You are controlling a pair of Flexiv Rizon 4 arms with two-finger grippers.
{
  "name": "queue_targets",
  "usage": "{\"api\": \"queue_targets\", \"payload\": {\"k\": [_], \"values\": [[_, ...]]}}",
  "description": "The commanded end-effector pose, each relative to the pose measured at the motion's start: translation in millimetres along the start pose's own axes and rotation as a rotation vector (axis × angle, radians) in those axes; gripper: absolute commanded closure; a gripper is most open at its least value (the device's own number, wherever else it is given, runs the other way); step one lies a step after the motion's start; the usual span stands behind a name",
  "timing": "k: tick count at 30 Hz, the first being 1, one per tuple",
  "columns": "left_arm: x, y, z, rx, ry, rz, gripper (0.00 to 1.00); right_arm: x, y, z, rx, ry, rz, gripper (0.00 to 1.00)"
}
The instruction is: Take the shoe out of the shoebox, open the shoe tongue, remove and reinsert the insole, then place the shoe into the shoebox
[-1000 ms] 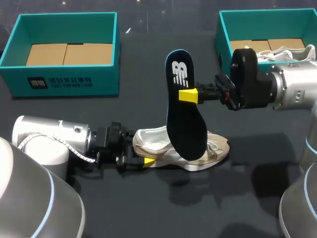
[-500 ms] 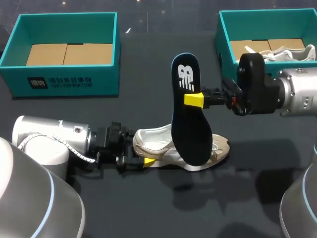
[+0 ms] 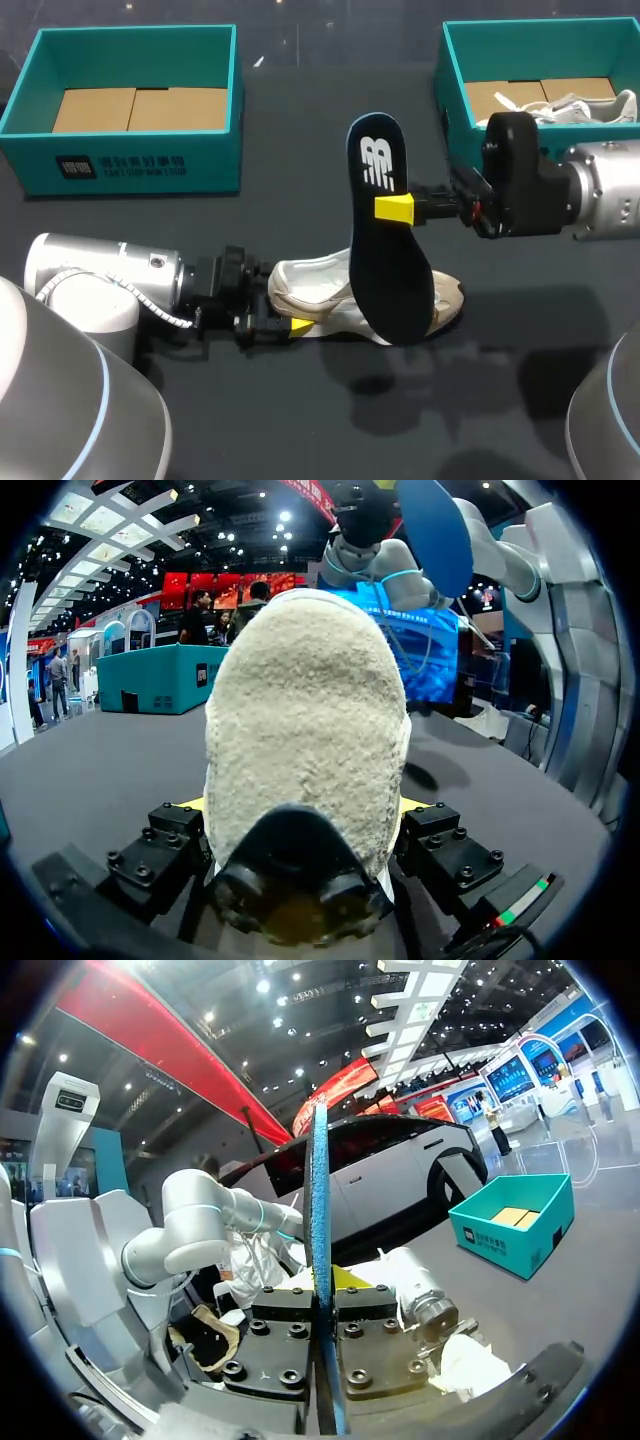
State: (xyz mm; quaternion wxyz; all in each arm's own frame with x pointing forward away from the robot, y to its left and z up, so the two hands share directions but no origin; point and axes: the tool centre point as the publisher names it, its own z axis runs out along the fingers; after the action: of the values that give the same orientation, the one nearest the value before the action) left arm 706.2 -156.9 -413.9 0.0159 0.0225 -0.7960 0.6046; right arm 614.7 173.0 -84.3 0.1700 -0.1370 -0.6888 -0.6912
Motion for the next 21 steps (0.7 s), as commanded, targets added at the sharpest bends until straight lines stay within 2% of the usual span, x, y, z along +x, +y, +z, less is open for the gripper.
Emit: {"api": "queue_targets", "payload": {"k": [1,2,3,8,13,16,20,21], "values": [[0.6,2,0,-0.015,0.005,-0.001,0.70,2.7,-1.2,-1,0.000,-0.005,0.001,1.00],[0.7,2,0,-0.017,0.005,-0.001,0.33,2.7,-1.2,-1,0.000,-0.005,0.001,1.00],[0.6,2,-1,-0.021,0.006,-0.006,0.02,2.7,-1.2,-1,0.000,-0.005,0.001,1.00],[-1.2,3,-4,-0.042,0.007,-0.027,0.00,2.7,-1.2,-1,0.000,-0.005,0.001,1.00],[2.2,4,-10,-0.106,0.010,-0.002,0.00,2.7,-1.2,-1,0.000,-0.005,0.001,1.00],[3.7,5,-14,-0.183,0.008,-0.003,0.00,2.7,-1.2,-1,0.000,-0.005,0.001,1.00],[2.3,-3,-32,-0.364,-0.011,0.049,0.00,2.7,-1.2,-1,0.000,-0.005,0.001,1.00],[2.3,-3,-32,-0.364,-0.011,0.049,0.00,2.7,-1.2,-1,0.000,-0.005,0.001,1.00]]}}
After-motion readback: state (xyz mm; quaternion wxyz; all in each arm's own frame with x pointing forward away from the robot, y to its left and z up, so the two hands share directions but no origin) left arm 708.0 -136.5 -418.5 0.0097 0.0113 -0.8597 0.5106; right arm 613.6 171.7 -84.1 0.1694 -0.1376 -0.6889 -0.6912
